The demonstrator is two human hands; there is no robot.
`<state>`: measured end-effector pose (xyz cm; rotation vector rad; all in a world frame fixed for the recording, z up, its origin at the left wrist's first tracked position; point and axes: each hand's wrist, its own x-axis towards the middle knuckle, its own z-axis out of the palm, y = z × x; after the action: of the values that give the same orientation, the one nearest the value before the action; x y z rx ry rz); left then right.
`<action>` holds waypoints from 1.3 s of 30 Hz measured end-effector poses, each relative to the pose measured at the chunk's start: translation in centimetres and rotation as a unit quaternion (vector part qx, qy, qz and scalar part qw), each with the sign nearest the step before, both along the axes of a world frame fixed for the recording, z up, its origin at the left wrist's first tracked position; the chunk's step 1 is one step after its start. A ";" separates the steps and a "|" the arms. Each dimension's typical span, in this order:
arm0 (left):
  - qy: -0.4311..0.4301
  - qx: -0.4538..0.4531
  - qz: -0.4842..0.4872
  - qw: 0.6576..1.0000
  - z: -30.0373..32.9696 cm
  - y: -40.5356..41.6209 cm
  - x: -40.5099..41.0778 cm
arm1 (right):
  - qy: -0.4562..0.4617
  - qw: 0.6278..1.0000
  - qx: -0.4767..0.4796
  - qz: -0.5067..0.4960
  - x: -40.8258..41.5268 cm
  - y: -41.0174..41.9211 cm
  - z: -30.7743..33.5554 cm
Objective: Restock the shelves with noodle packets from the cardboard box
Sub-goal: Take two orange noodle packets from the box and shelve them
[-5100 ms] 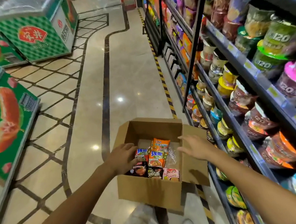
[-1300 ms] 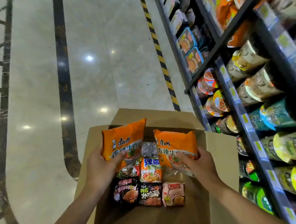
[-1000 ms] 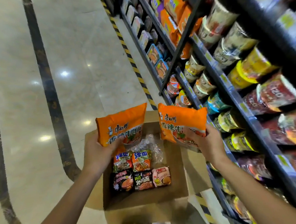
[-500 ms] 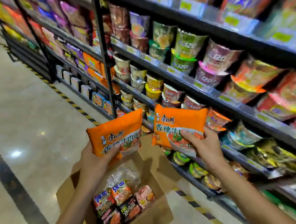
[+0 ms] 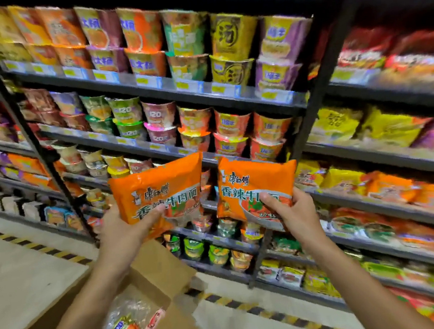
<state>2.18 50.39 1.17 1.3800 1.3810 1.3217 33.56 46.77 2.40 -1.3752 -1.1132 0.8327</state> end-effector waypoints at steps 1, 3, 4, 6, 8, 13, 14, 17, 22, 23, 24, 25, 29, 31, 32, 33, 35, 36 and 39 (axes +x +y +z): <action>0.004 0.005 -0.015 1.000 0.9 -0.6 1.9 | 0.001 1.000 0.005 -0.013 1.8 -1.5 0.6; 0.001 0.018 -0.045 0.999 2.8 -1.5 5.6 | 0.003 0.999 0.018 -0.045 5.3 -4.3 1.8; -0.002 0.026 -0.064 0.998 3.7 -1.8 7.5 | 0.005 0.998 0.026 -0.063 7.0 -5.6 2.4; -0.004 0.033 -0.103 0.994 5.1 -2.4 11.2 | 0.011 0.995 0.043 -0.093 10.1 -8.0 3.5; -0.004 0.039 -0.139 0.989 6.2 -2.6 14.7 | 0.013 0.991 0.059 -0.116 13.0 -10.1 4.5; 0.001 0.041 -0.206 0.978 7.8 -2.4 22.8 | -0.001 0.981 0.078 -0.180 19.8 -13.9 5.7; 0.001 0.044 -0.217 0.975 8.1 -2.2 24.3 | -0.001 0.979 0.080 -0.188 21.1 -14.4 5.8; -0.005 0.047 -0.249 0.967 8.9 -1.4 28.9 | -0.010 0.975 0.090 -0.201 24.7 -15.2 6.4; -0.038 0.058 -0.284 0.956 10.1 1.0 37.0 | -0.039 0.964 0.113 -0.237 31.2 -14.8 8.0; -0.038 0.061 -0.290 0.954 10.3 1.7 38.7 | -0.048 0.961 0.119 -0.244 32.7 -14.6 8.4; -0.039 0.068 -0.294 0.953 10.5 2.4 40.4 | -0.053 0.959 0.125 -0.250 34.0 -14.3 8.9; -0.043 0.073 -0.297 0.951 10.8 3.0 42.0 | -0.054 0.957 0.131 -0.255 35.5 -14.0 9.3; -0.065 0.092 -0.310 0.944 12.5 5.8 48.2 | -0.069 0.946 0.142 -0.284 41.2 -12.4 11.1; -0.073 0.109 -0.315 0.940 13.6 6.8 51.1 | -0.081 0.941 0.145 -0.296 44.1 -11.5 12.3; -0.073 0.116 -0.315 0.939 14.1 7.4 52.5 | -0.088 0.938 0.149 -0.299 45.4 -11.1 12.9; -0.070 0.122 -0.318 0.938 14.7 7.8 53.8 | -0.097 0.935 0.155 -0.304 46.6 -10.7 13.5; -0.065 0.136 -0.327 0.933 15.6 8.6 56.2 | -0.107 0.930 0.169 -0.308 49.0 -10.3 14.5; -0.063 0.145 -0.329 0.931 16.0 8.9 57.4 | -0.105 0.929 0.177 -0.307 50.0 -10.2 14.9; -0.064 0.172 -0.332 0.925 17.1 9.1 60.7 | -0.109 0.926 0.191 -0.307 53.5 -10.1 15.6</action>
<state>62.91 59.49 18.24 1.7492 0.5094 1.1771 87.10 36.70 18.02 -1.3812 -0.8646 0.0043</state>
